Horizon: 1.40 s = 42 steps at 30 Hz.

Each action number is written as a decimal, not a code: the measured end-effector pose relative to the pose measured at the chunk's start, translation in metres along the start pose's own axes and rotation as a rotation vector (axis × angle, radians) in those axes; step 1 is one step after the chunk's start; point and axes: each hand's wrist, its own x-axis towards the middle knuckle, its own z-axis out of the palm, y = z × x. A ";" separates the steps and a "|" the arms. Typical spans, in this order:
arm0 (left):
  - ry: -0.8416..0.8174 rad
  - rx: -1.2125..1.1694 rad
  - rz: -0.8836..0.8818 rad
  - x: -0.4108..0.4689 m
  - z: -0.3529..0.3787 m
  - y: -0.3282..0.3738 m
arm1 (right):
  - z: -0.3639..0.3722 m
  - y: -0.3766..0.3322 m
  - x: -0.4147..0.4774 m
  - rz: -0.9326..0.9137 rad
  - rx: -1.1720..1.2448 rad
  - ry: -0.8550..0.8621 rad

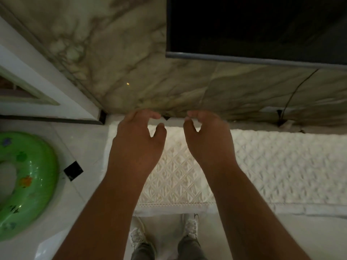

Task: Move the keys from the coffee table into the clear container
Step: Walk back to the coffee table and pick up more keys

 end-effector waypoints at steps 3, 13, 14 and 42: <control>-0.004 0.018 0.086 -0.009 -0.016 0.046 | -0.040 -0.021 -0.005 -0.029 0.007 0.023; -0.094 -0.081 0.154 -0.057 -0.087 0.153 | -0.175 -0.061 -0.058 0.031 0.021 0.058; -0.108 -0.090 0.171 -0.060 -0.094 0.162 | -0.188 -0.065 -0.064 0.031 0.015 0.081; -0.533 -0.085 1.082 -0.248 -0.157 0.346 | -0.386 -0.078 -0.364 0.537 -0.143 0.886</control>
